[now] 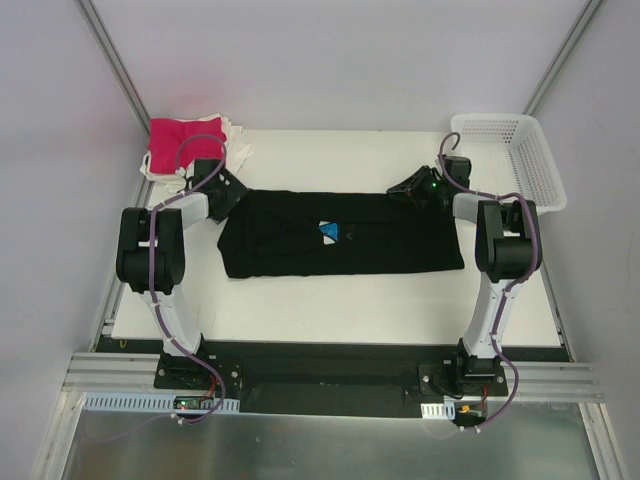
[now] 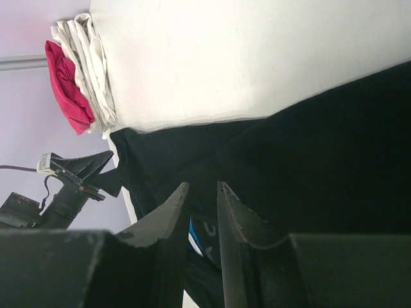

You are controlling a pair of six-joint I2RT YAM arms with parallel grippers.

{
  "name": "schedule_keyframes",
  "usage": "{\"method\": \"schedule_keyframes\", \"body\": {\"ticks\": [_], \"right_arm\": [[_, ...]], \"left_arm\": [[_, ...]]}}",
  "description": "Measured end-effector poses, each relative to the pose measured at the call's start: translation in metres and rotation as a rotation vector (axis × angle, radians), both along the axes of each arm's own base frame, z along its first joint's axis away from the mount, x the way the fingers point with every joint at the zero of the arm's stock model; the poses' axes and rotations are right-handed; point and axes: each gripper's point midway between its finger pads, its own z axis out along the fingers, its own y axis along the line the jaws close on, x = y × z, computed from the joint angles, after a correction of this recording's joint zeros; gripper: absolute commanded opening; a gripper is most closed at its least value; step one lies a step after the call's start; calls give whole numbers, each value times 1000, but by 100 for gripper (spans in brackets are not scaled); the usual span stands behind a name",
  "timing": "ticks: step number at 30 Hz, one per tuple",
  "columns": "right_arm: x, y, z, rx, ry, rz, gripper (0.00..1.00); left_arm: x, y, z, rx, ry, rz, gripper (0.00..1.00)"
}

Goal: Fold and stack the t-shirts
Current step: Rotate the tshirt 90 degrees

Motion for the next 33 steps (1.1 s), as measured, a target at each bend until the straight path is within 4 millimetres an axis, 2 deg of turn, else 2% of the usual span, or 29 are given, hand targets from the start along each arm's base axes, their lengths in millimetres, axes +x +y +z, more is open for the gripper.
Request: {"method": "schedule_keyframes", "body": {"ticks": [1, 3, 5, 8, 13, 17, 21, 30, 33], "right_arm": [[0, -1, 1, 2, 0, -4, 25], [1, -3, 3, 4, -6, -9, 25], [2, -4, 7, 7, -13, -14, 25], [3, -6, 12, 9, -25, -19, 25], [4, -13, 15, 10, -35, -33, 25], [4, -16, 14, 10, -32, -40, 25], [3, -17, 13, 5, -33, -39, 26], [3, -17, 13, 4, -29, -39, 26], [2, -17, 12, 4, -27, -39, 26]], "left_arm": [[0, 0, -1, -1, 2, 0, 61], [2, -1, -3, -4, -4, -3, 44], [1, -2, -9, -10, 8, -11, 22], [1, -4, -16, -26, 22, -23, 11], [4, -7, -16, -42, 17, -37, 9], [6, -7, -15, -50, 17, -48, 0], [12, -10, -14, -50, 16, -76, 0], [48, -15, -8, -50, -6, -134, 0], [71, -15, -7, -63, -23, -162, 0]]}}
